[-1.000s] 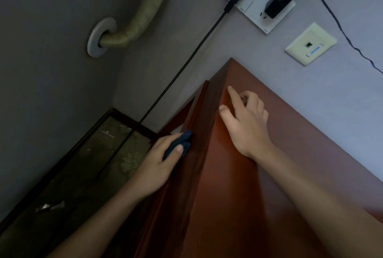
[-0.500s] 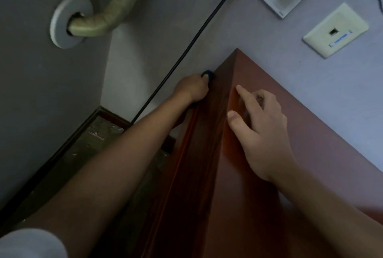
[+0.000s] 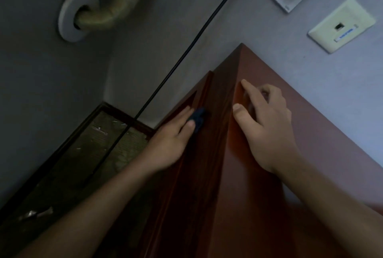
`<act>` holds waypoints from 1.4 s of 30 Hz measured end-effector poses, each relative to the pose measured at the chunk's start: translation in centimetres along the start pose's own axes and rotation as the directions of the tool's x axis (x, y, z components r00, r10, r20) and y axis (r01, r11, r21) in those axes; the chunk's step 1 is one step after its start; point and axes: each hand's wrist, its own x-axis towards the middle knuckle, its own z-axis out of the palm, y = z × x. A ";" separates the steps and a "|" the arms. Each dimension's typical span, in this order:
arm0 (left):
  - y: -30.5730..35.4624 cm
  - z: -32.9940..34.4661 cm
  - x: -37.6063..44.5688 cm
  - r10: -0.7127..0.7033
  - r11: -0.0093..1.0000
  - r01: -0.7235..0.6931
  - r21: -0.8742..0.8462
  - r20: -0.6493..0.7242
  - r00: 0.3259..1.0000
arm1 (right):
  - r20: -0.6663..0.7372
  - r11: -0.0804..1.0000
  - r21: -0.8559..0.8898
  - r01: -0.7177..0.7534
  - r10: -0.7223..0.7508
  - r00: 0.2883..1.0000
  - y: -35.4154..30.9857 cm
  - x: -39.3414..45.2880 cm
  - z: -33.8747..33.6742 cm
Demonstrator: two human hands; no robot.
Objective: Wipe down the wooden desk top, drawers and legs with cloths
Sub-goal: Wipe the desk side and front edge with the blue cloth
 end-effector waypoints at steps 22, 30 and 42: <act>1.4 0.9 -3.0 -0.067 0.998 0.065 -0.025 -0.134 0.989 | -0.038 1.000 0.014 -0.014 0.015 0.999 0.3 0.3 0.1; 3.0 0.9 -18.9 -0.201 0.967 0.172 -0.186 -0.149 0.968 | 0.066 0.990 0.000 -0.140 0.140 0.988 -1.5 -2.5 0.1; 1.7 1.5 -34.0 -0.124 0.987 0.092 -0.131 -0.261 0.957 | 0.273 0.990 -0.106 0.094 -0.062 0.960 -9.1 -21.4 -1.9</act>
